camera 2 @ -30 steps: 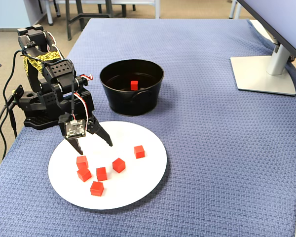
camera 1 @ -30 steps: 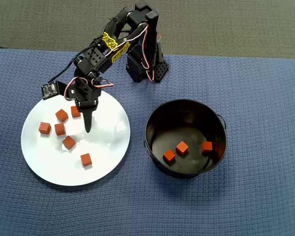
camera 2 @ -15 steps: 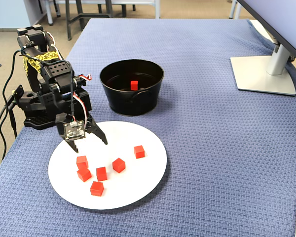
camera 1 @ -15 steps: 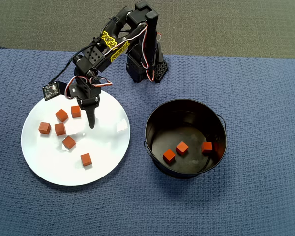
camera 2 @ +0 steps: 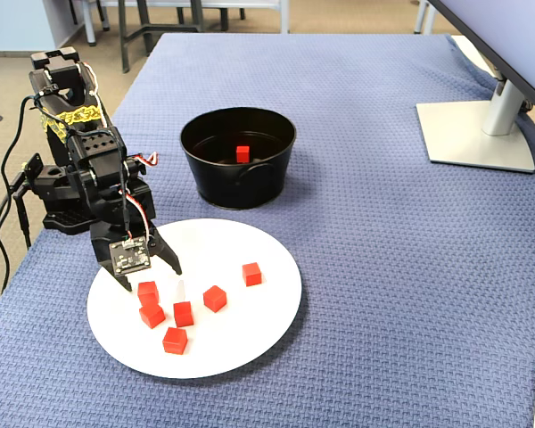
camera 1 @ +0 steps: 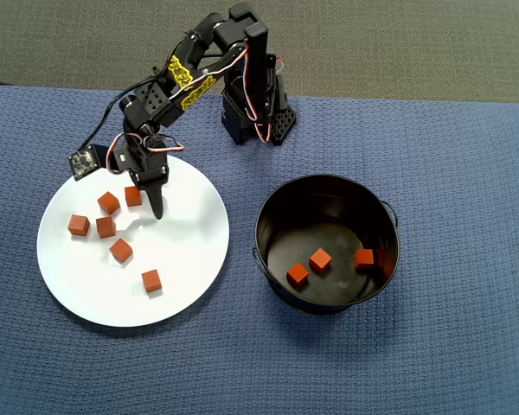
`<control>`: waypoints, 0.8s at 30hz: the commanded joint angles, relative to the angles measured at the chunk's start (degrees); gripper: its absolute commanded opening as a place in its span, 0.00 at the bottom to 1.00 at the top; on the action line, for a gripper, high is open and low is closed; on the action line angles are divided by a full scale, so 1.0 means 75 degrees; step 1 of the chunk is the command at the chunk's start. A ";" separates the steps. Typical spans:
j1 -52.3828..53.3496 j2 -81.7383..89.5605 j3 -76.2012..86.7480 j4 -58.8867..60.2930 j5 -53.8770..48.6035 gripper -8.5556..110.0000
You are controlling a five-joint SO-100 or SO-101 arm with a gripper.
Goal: Pick up the red cubes from the white plate and place them in the black recipient
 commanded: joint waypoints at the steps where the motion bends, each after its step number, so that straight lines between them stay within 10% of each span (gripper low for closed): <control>1: 0.0176 -0.0223 -0.0645 -0.0258 -0.0094 0.32; 24: -0.0152 0.0129 -0.1020 -0.0129 0.1254 0.07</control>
